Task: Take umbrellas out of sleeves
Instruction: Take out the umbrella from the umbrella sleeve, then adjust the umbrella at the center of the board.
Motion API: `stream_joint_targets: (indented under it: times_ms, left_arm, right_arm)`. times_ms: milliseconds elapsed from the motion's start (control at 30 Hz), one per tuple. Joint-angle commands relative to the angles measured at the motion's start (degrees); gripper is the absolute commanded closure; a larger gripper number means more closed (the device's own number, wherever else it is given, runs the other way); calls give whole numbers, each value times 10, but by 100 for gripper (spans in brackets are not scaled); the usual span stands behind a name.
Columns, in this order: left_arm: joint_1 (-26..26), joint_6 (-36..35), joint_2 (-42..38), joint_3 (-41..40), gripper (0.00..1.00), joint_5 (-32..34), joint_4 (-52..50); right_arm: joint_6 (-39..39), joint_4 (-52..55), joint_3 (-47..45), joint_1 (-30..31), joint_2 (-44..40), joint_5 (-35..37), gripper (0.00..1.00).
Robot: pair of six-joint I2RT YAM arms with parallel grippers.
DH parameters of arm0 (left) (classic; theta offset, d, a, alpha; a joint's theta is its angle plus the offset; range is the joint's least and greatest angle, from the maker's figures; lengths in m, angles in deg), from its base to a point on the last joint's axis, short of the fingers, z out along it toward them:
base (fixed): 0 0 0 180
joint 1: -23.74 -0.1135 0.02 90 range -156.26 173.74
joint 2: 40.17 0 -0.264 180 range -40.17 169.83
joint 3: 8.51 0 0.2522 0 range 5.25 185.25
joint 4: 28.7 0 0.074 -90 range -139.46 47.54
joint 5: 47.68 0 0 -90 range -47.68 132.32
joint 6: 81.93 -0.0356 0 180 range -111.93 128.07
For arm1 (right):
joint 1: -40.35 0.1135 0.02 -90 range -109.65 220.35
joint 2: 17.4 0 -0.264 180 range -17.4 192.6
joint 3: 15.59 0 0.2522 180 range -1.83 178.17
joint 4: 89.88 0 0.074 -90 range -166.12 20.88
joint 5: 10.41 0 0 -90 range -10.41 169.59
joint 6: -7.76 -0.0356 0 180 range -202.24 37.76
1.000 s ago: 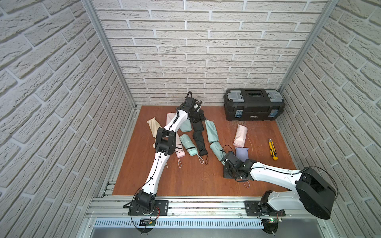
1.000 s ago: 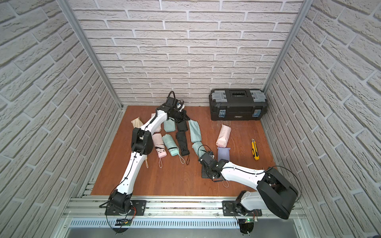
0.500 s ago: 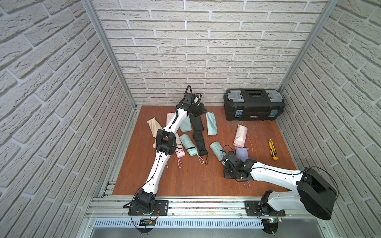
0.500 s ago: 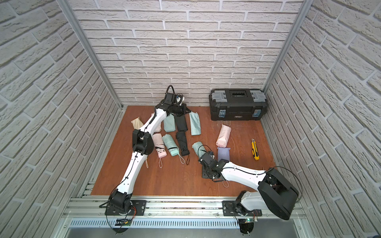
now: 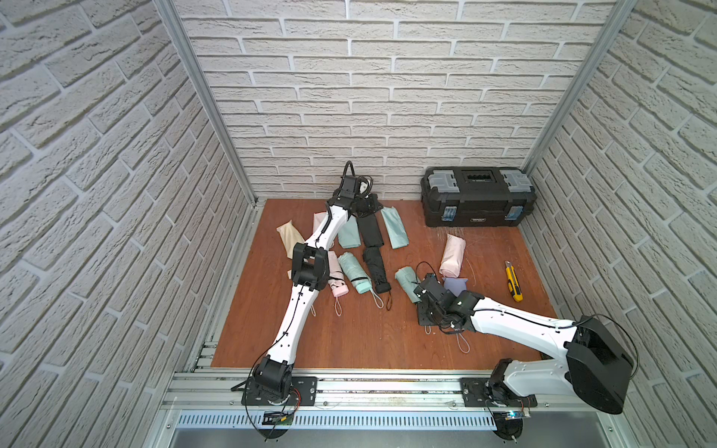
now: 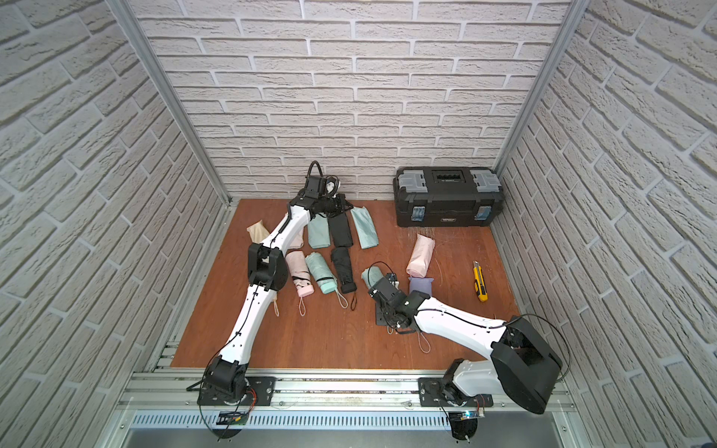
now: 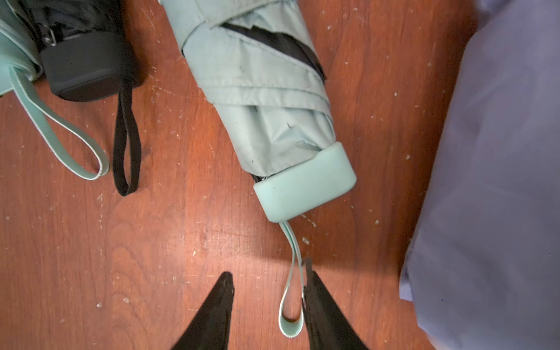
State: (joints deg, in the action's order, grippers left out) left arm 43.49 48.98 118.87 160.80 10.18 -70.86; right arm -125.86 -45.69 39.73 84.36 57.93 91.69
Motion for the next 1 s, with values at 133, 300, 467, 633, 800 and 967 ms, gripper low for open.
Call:
stream_joint_targets:
  times_ms: [133, 300, 467, 633, 800, 967]
  left_arm:
    - [-5, -16, -4, 26, 21, -11, 27]
    - [-3, -46, -62, -21, 12, 20, -1]
    - [-1, -71, -117, -70, 2, 55, -45]
    - [9, -92, -199, -169, 2, 101, -62]
    - [22, -79, -307, -310, 2, 109, 4]
    - [36, -72, -373, -384, 2, 108, 38]
  right_arm:
    - [65, 42, 73, -5, 42, 50, 29]
    - [118, 38, 120, -41, 85, 14, 23]
    - [148, 42, 156, -64, 142, -2, 22]
    - [170, 35, 179, -78, 185, -16, 14]
    - [185, 26, 188, -90, 226, -34, 10]
    - [180, 18, 186, -90, 249, -28, 11]
